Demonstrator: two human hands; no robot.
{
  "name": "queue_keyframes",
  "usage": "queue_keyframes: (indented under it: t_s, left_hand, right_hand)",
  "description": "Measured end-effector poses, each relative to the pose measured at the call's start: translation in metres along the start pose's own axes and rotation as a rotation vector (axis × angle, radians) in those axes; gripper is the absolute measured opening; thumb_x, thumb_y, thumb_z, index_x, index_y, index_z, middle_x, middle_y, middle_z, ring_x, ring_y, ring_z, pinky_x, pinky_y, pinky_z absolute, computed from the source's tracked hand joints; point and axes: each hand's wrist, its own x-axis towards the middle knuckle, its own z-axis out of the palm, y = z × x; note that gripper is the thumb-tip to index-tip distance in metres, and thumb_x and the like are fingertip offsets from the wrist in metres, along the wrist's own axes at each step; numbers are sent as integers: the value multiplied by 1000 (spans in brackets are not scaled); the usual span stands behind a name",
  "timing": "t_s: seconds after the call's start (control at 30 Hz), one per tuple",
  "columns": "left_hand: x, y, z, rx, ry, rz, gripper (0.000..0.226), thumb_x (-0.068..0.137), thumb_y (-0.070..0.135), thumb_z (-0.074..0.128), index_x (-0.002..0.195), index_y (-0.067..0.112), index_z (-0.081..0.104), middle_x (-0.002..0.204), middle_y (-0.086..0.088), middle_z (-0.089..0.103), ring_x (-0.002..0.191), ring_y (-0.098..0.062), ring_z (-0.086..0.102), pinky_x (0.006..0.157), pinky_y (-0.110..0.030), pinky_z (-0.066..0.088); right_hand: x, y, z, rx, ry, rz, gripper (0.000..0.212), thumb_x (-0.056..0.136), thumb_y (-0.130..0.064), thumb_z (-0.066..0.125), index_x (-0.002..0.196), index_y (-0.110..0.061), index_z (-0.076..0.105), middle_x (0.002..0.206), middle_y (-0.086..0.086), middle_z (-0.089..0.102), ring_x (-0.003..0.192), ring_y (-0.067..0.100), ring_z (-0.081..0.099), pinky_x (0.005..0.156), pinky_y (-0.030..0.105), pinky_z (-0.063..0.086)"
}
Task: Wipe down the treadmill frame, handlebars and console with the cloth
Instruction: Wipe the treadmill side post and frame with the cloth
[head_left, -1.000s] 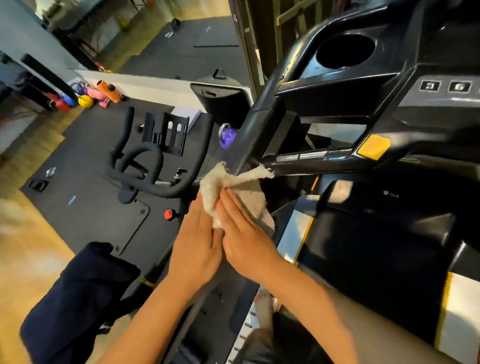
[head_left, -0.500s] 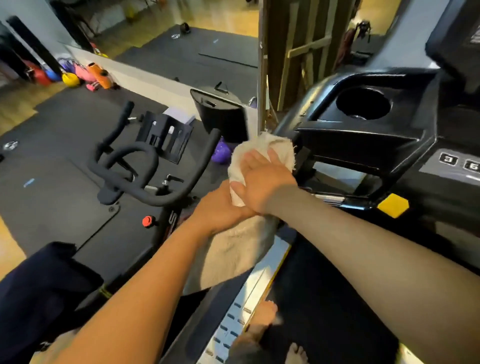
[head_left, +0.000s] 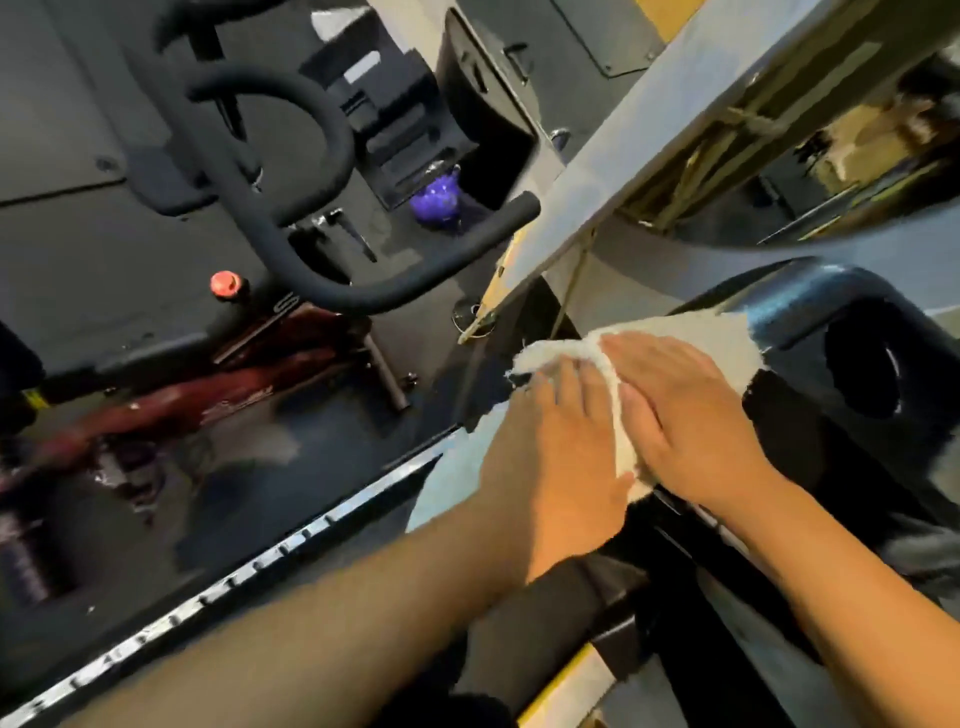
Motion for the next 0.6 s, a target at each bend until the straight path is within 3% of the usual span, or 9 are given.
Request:
queue_keyframes:
  t_s: [0.1,0.27,0.33,0.4,0.47,0.53,0.6]
  left_hand:
    - [25,11,-12,-78,-191,-84,100,90,59,54,150,-4,3,149,-29,27,134,-41,34,110,-49,31]
    - [-11,1,-21,4,-377,-19,87,105,45,35,148,-8,-19,153,-42,-6,143,-56,2,118,-58,4]
    - [-10,-8,-21,-23,-422,-39,86,105,49,31,149,-7,-18,153,-43,-2,143,-56,6,118,-57,7]
    - [10,-17,-21,-197,-398,-77,86,100,59,31,151,-6,4,149,-40,21,138,-52,27,113,-52,26]
    - [34,-32,-21,-449,-364,-68,82,95,67,34,146,3,29,141,-24,45,127,-39,45,93,-40,39]
    - [55,-51,-15,-703,-465,-83,82,90,73,41,149,17,33,146,-10,47,129,-30,47,85,-34,37]
    - [66,-65,-8,-889,-603,-155,91,82,79,48,154,27,26,153,-1,41,133,-24,45,85,-31,38]
  right_hand:
    - [20,8,-12,-6,-104,-13,46,99,-33,30,133,-19,57,132,2,61,124,21,52,110,42,33]
    - [2,6,-15,-37,-121,-17,49,101,-35,27,144,-17,44,149,-3,40,143,12,30,120,43,17]
    - [9,7,-18,-63,-174,-12,50,101,-37,25,142,-18,46,148,-1,44,142,13,31,119,42,16]
    - [26,10,-21,-94,-241,-1,51,101,-41,22,136,-20,53,139,-1,54,136,15,39,118,38,17]
    - [46,12,-22,-121,-316,1,54,99,-44,20,129,-25,60,130,-5,62,129,12,46,114,32,16]
    - [65,11,-21,-161,-408,10,58,96,-49,16,122,-31,65,129,-12,62,126,7,49,110,27,18]
    - [79,10,-18,-224,-487,44,58,94,-52,16,118,-37,67,130,-16,61,124,8,51,106,25,27]
